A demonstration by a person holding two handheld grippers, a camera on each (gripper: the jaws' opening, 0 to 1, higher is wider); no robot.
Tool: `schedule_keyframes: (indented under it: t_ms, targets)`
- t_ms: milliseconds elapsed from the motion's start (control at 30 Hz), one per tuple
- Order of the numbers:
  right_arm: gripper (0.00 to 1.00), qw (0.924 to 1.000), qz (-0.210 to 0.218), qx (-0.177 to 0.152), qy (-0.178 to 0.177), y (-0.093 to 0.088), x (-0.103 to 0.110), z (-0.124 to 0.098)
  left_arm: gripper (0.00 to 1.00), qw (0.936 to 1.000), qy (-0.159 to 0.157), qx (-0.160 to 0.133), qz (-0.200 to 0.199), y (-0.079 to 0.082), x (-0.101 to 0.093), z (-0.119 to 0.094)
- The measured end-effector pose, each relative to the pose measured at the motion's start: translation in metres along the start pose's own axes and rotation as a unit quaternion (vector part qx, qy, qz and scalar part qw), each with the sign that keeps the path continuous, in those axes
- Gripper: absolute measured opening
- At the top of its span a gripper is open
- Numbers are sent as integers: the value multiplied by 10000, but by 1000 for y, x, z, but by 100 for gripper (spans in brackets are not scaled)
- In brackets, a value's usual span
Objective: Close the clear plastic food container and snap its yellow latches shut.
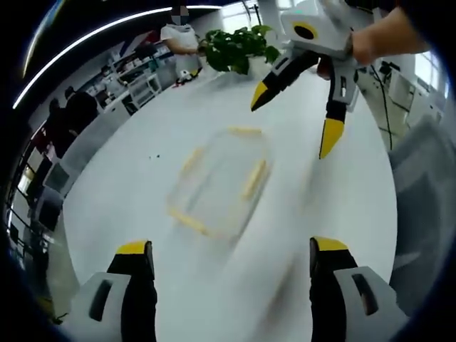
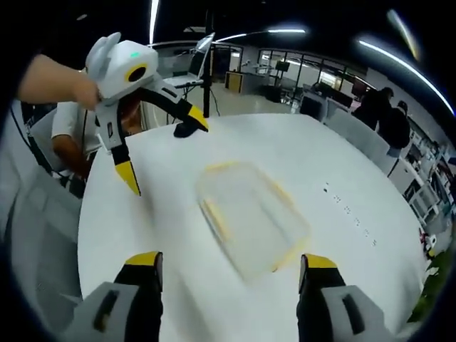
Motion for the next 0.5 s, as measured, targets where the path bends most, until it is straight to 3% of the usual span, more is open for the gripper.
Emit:
schedule_keyframes:
  t_ms: [500]
  targets:
    - [77, 9998, 34, -155, -116, -13, 19, -18, 88, 9991, 139, -238, -337, -17, -20, -15]
Point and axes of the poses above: the point that each gripper's makers call its tool centre point, and the gripper's own axes: z roughly forward along the fingers, x roughly to its left, y roughly out of its top, the point moved 3 cm from there along -z, roughly backward along the fingers
